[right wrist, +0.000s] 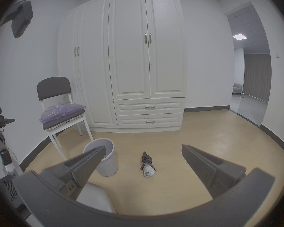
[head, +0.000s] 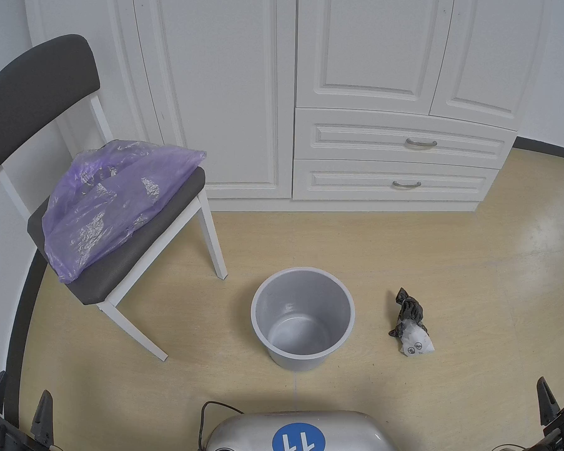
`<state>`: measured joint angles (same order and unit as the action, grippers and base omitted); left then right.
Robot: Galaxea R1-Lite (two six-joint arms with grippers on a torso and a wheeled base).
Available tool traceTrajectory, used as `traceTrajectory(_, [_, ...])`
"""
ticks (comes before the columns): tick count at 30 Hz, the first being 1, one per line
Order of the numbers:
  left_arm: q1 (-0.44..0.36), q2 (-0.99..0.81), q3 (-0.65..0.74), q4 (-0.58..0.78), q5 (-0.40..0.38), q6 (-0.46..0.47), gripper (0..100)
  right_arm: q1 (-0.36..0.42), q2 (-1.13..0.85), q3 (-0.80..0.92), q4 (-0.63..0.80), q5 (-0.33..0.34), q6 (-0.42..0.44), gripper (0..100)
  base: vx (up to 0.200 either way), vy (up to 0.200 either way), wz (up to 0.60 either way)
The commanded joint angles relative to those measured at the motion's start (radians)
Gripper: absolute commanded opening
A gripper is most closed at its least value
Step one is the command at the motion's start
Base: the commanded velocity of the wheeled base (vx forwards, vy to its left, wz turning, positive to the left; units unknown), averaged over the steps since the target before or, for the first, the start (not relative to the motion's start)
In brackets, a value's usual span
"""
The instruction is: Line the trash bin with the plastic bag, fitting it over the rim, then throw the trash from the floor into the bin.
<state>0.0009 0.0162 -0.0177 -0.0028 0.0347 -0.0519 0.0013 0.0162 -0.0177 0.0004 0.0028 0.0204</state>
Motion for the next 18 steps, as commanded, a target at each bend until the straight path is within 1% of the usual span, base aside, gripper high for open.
traceTrajectory(1, [-0.001, -0.016, 0.018, 0.0, 0.001, 0.0, 100, 0.0, -0.016, 0.016, 0.0, 0.0, 0.001, 100, 0.0, 0.0, 0.0])
traceTrajectory(9, [-0.001, -0.016, 0.018, 0.001, -0.009, 0.024, 100, 0.0, -0.016, 0.018, -0.002, 0.003, -0.011, 100, 0.0, 0.0, 0.0])
traceTrajectory(10, [0.001, -0.016, 0.018, 0.0, -0.022, 0.067, 100, -0.001, -0.015, 0.016, -0.002, 0.008, -0.036, 100, 0.0, 0.0, 0.0])
traceTrajectory(11, [0.001, -0.016, 0.018, 0.0, -0.041, 0.084, 100, -0.003, -0.015, 0.018, -0.002, 0.014, -0.05, 100, 0.0, 0.0, 0.0])
traceTrajectory(15, [0.002, -0.016, 0.018, -0.003, -0.048, 0.083, 100, -0.003, -0.016, 0.016, -0.003, 0.019, -0.053, 100, 0.0, 0.0, 0.0])
traceTrajectory(16, [0.002, -0.016, 0.018, 0.001, -0.045, 0.073, 100, -0.001, -0.016, 0.018, -0.003, 0.02, -0.043, 100, 0.0, 0.0, 0.0])
traceTrajectory(18, [0.001, -0.016, 0.018, 0.001, -0.032, 0.026, 100, 0.0, -0.016, 0.018, -0.002, 0.011, -0.008, 100, 0.0, 0.0, 0.0])
